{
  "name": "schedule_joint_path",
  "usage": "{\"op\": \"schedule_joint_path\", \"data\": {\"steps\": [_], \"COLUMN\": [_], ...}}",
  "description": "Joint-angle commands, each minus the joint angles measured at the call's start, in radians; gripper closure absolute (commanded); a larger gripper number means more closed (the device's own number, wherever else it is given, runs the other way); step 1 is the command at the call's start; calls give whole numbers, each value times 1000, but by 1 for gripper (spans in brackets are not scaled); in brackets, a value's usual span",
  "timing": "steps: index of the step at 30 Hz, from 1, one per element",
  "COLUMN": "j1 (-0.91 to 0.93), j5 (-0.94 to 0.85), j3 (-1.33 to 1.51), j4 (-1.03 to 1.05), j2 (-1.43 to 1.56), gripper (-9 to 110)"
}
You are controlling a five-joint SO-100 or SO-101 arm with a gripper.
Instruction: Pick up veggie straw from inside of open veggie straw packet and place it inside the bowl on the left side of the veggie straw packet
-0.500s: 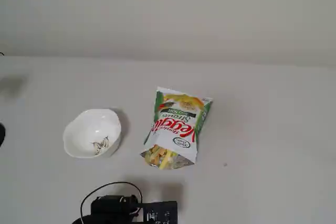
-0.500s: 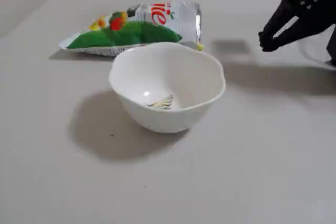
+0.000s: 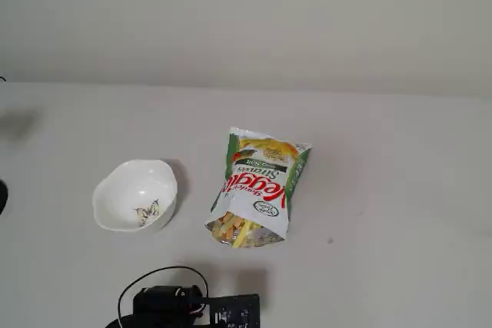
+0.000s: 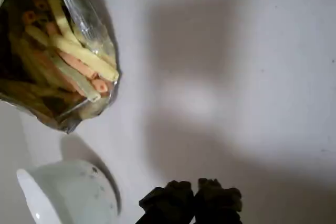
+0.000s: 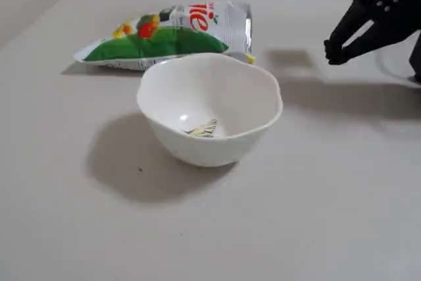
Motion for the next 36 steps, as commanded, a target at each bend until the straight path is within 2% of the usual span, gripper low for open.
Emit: {"op": "schedule_joint_path", "data": {"steps": [1,34,35,36], "j1": [0,-25,-21,-28], "j5": [11,-14,-21,-117], "j3": [-5,-5,-3,6], "j4": [3,3,-3,-43], "j2": [14,14,14,15], "gripper": [101,101,101,101]}}
